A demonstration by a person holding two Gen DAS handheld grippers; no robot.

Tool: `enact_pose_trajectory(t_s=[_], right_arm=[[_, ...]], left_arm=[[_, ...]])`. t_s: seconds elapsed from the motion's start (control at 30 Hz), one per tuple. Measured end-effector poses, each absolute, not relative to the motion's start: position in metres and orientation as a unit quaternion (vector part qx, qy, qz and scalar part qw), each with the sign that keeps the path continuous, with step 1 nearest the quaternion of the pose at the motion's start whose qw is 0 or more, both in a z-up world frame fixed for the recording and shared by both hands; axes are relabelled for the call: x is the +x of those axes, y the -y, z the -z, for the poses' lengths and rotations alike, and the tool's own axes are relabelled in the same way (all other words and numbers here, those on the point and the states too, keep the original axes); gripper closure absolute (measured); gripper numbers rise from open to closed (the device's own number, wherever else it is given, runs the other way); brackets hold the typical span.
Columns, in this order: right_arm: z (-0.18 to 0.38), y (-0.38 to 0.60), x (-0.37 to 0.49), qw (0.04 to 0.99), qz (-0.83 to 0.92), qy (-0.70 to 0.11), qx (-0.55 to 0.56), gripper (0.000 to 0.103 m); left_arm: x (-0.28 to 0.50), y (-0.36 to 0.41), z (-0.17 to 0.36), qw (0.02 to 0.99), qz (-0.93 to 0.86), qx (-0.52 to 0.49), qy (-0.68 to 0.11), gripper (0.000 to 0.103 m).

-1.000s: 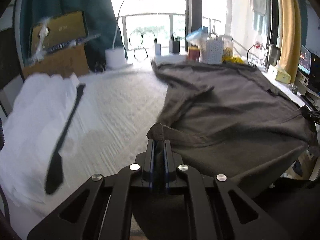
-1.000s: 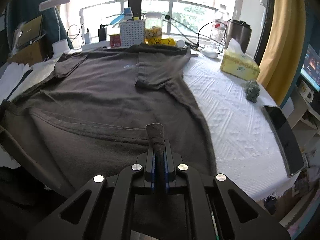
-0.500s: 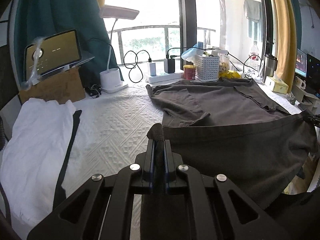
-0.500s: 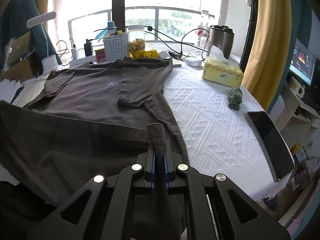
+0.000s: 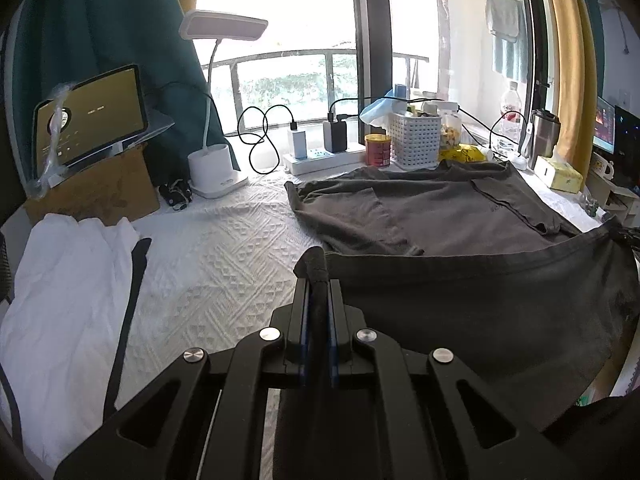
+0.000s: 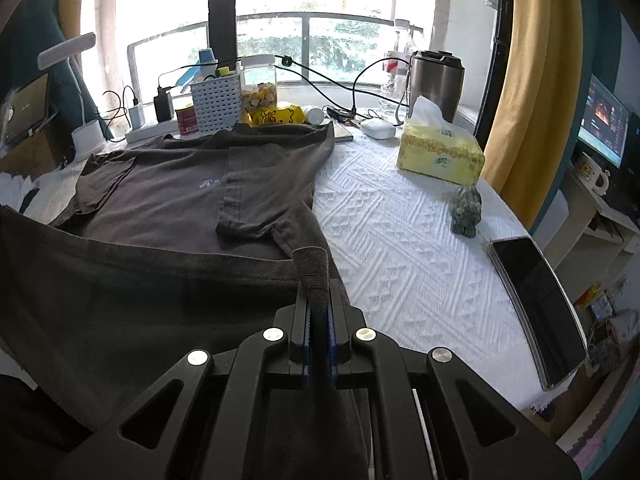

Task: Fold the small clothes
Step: 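Lift the hem with both tools and carry it toward the collar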

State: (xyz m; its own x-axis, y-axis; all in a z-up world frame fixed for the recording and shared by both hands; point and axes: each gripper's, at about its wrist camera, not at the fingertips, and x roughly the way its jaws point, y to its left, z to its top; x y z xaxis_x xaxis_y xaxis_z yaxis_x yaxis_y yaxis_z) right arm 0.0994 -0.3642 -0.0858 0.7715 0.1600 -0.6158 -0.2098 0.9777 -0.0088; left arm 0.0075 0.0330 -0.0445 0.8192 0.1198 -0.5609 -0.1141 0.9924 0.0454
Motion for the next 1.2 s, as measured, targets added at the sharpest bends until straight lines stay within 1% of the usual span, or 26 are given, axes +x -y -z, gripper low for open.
enact_pose_trajectory(t_s=[0.57, 1.2], right_arm=[[0.063, 0.361, 0.143, 0.944, -0.096, -0.314, -0.036, 0.095], [0.045, 0.351, 0.209, 0.950, -0.100, -0.293, -0.039, 0.095]], left_arm=[[0.051, -0.036, 0.025, 0.959, -0.063, 0.013, -0.277, 0.097], [0.100, -0.046, 0.018, 0.962, -0.076, 0.012, -0.262, 0.097]])
